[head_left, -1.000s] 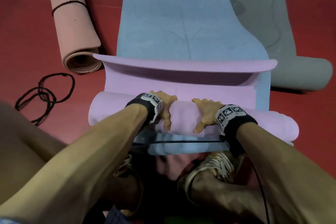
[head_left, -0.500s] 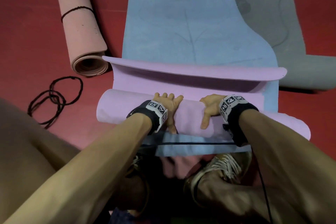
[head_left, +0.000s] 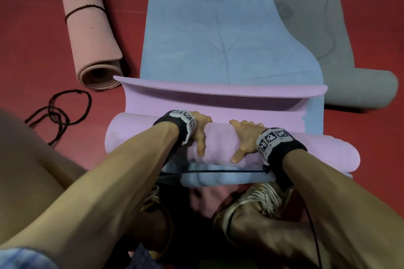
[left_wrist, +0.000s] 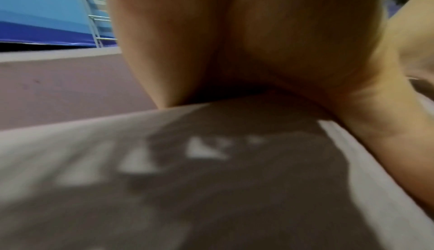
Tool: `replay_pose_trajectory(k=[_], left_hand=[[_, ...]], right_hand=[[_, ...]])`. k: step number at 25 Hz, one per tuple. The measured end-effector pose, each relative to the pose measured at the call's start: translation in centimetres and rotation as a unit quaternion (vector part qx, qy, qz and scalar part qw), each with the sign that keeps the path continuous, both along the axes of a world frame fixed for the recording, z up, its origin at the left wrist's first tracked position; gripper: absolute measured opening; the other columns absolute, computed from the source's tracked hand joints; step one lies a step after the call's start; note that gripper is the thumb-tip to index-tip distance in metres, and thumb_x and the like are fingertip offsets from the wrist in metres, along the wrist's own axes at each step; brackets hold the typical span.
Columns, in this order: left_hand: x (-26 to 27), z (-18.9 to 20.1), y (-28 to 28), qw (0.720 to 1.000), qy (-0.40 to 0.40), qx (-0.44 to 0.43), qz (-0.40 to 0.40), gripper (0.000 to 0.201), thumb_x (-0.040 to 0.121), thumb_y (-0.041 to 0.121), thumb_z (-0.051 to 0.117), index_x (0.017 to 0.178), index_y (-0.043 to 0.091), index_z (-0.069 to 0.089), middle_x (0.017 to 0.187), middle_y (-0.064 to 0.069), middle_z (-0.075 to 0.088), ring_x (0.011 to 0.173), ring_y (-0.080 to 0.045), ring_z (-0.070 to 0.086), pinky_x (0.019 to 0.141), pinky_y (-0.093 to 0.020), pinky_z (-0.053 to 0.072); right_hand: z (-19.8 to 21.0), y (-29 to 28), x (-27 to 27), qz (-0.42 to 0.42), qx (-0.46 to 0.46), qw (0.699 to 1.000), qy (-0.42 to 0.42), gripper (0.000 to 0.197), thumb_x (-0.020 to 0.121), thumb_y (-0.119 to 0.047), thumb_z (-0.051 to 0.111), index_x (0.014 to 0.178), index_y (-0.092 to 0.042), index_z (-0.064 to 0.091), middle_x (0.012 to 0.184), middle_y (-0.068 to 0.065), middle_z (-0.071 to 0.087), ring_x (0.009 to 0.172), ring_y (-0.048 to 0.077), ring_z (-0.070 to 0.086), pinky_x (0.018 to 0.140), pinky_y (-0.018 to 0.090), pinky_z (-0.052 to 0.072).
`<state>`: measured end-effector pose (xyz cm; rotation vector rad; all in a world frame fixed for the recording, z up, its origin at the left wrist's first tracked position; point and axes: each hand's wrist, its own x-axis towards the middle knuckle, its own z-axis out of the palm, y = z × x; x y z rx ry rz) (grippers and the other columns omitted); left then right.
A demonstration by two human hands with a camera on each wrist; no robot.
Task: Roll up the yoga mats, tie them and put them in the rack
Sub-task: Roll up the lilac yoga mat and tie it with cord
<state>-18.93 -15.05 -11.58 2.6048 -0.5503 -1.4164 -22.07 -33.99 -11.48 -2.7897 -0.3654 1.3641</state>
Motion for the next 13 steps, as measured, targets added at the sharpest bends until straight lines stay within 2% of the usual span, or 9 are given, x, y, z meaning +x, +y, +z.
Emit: replay_pose_trajectory(k=[2,4,7,10,12,13], left_hand=[[0.0,-0.1,0.1,1.000,0.012,-0.006,0.005,0.081,0.043,0.033,0.097,0.114,0.025,0.058,0.101,0.006,0.070,0.096,-0.020,0.066,0.085,-0.032,0.056],[-0.1,-0.1,0.0,1.000,0.015,-0.005,0.009,0.086,0.042,0.033,0.098,0.116,0.024,0.054,0.102,0.006,0.068,0.096,-0.022,0.066,0.086,-0.034,0.055],[-0.6,-0.3,0.1,1.000,-0.014,0.001,0.009,0.093,0.047,0.038,0.096,0.124,0.024,0.047,0.112,0.001,0.065,0.101,-0.023,0.063,0.087,-0.033,0.050],[-2.0,-0.5,0.7,0.993,-0.108,0.025,-0.034,0.116,0.049,0.053,0.091,0.144,0.026,0.030,0.132,-0.007,0.049,0.122,-0.031,0.048,0.104,-0.047,0.035],[-2.7,-0.6,0.8,0.986,-0.146,0.044,-0.066,0.129,0.050,0.054,0.089,0.151,0.022,0.017,0.140,-0.011,0.040,0.129,-0.033,0.040,0.109,-0.050,0.029],[-2.9,-0.6,0.9,0.985,-0.152,0.043,-0.068,0.126,0.049,0.052,0.090,0.149,0.021,0.019,0.138,-0.012,0.042,0.127,-0.033,0.042,0.108,-0.049,0.030]], right_hand=[[0.3,0.1,-0.2,-0.009,0.000,1.000,0.001,0.129,0.058,-0.054,0.089,0.156,-0.018,0.013,0.148,0.011,0.041,0.135,0.033,0.040,0.113,0.050,0.025],[0.2,0.2,0.3,-0.018,0.001,1.000,0.003,0.115,0.054,-0.053,0.090,0.147,-0.018,0.031,0.138,0.007,0.052,0.126,0.030,0.049,0.106,0.046,0.028],[0.2,0.3,1.6,-0.028,0.000,0.999,0.018,0.088,0.048,-0.050,0.093,0.121,-0.021,0.052,0.116,-0.001,0.064,0.107,0.025,0.058,0.092,0.035,0.041],[0.1,0.1,3.5,-0.056,0.007,0.996,0.066,0.075,0.038,-0.050,0.094,0.103,-0.024,0.067,0.106,-0.004,0.070,0.095,0.017,0.065,0.087,0.031,0.055],[-0.3,-0.1,4.6,-0.070,0.014,0.993,0.093,0.087,0.024,-0.054,0.094,0.102,-0.025,0.070,0.107,-0.008,0.070,0.097,0.015,0.066,0.090,0.032,0.056],[-0.7,-0.2,4.8,-0.062,0.018,0.993,0.099,0.096,0.019,-0.057,0.093,0.106,-0.024,0.069,0.111,-0.009,0.068,0.101,0.016,0.065,0.093,0.033,0.055]])
